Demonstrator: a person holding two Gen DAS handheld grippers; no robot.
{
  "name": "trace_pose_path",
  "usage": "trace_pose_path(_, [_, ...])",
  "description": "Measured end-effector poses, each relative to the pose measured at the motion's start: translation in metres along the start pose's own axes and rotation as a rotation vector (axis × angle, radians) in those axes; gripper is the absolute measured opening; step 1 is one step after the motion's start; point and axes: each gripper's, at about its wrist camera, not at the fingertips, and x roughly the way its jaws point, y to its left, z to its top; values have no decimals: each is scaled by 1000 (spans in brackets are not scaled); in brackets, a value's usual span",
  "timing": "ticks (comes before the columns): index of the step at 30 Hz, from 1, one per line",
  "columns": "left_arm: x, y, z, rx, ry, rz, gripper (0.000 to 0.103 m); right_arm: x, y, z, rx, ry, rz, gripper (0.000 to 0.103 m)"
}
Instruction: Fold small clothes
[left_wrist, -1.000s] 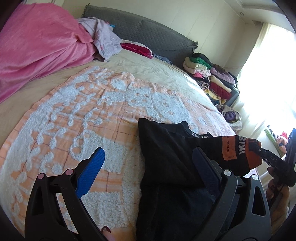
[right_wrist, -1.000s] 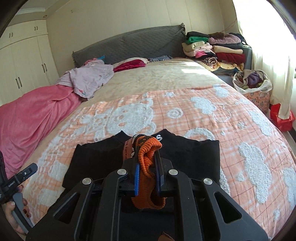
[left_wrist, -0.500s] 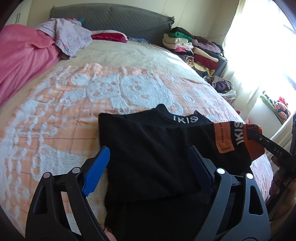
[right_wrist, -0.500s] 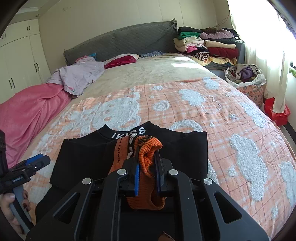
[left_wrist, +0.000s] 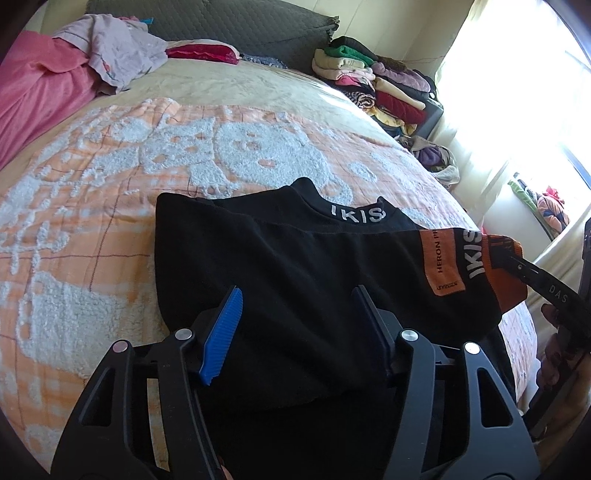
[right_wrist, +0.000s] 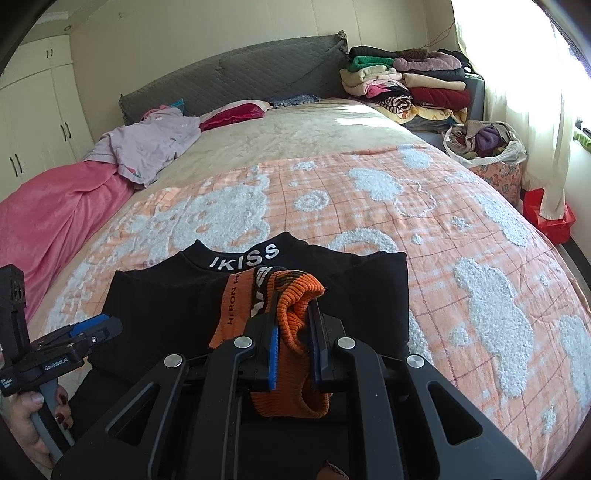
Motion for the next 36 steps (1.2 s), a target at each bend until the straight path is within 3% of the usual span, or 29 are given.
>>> trace_pose_path(5, [7,-1,-4,14,37,4,53,2,-1,1,1,4,-9,14])
trace_pose_path(7, [9,0,-5,11,43,5,53,3,-3,1,11,6,-17,18])
trace_pose_path(15, [10,3,-7,4,60,-1,53,-5,-12,-2,39,-26,-14,18])
trace_pose_path(19, [15,3,-9,16,92,33,53,2,4,-10,-32,20,21,25])
trace_pose_path(30, [20,6,-16,42,118,61,53,23,51,-33,-151,126,120,25])
trace_pose_path(32, [20,6,-16,43,119,61,53,27,54,-35,-171,146,110,25])
trace_pose_path(36, [20,6,-16,44,121,61,53,42,45,-43,-176,210,11,25])
